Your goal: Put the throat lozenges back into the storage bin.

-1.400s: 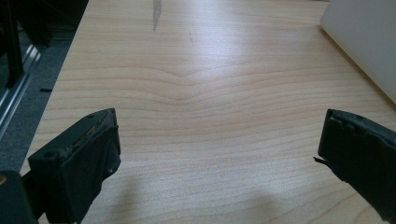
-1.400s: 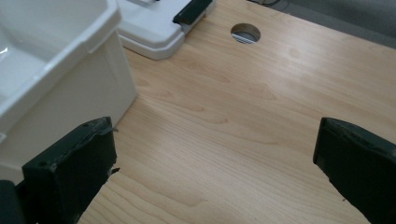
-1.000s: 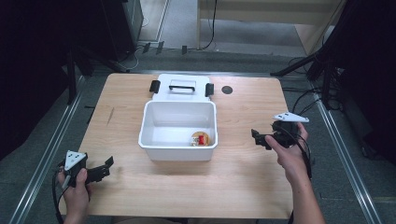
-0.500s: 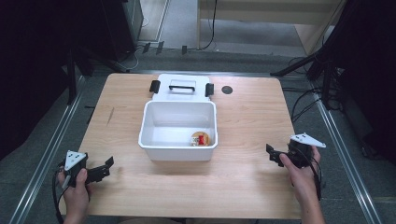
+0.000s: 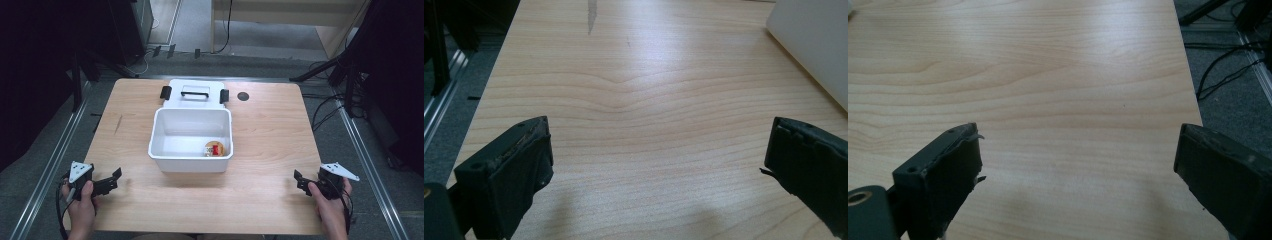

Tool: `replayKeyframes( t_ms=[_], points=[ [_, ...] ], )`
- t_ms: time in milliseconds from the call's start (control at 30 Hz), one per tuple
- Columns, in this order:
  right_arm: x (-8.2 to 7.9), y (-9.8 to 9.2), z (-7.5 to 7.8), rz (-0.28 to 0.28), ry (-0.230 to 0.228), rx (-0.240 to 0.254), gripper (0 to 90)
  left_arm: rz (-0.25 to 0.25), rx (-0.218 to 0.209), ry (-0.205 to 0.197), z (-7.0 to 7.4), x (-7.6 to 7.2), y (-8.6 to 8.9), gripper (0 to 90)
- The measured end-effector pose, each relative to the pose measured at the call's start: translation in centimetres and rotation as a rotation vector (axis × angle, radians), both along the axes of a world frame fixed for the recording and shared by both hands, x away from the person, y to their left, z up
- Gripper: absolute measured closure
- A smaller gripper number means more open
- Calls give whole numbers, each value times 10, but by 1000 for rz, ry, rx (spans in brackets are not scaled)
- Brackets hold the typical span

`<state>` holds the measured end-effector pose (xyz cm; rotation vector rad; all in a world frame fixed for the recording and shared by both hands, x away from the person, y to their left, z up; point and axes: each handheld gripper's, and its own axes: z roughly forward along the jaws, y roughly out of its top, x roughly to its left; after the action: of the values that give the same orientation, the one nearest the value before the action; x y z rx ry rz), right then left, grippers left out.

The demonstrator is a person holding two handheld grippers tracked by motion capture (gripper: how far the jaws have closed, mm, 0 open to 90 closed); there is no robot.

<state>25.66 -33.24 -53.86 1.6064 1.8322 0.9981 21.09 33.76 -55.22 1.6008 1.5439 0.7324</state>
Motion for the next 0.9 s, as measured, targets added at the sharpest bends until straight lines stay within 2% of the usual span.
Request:
replayKeyframes(
  t_ms=[167, 500, 667, 900],
  points=[
    [-10, -4, -2, -7, 1, -12, 52, 2, 0, 0, 0, 0, 1, 0],
    [-27, -19, -6, -47, -8, 14, 62, 3, 2, 0, 0, 0, 0, 0],
    [-29, -17, -8, -47, -13, -2, 63, 3, 2, 4, 0, 0, 0, 0],
    [-31, -18, -9, -51, -19, 18, 64, 1, -2, 3, 0, 0, 1, 0]
  ],
)
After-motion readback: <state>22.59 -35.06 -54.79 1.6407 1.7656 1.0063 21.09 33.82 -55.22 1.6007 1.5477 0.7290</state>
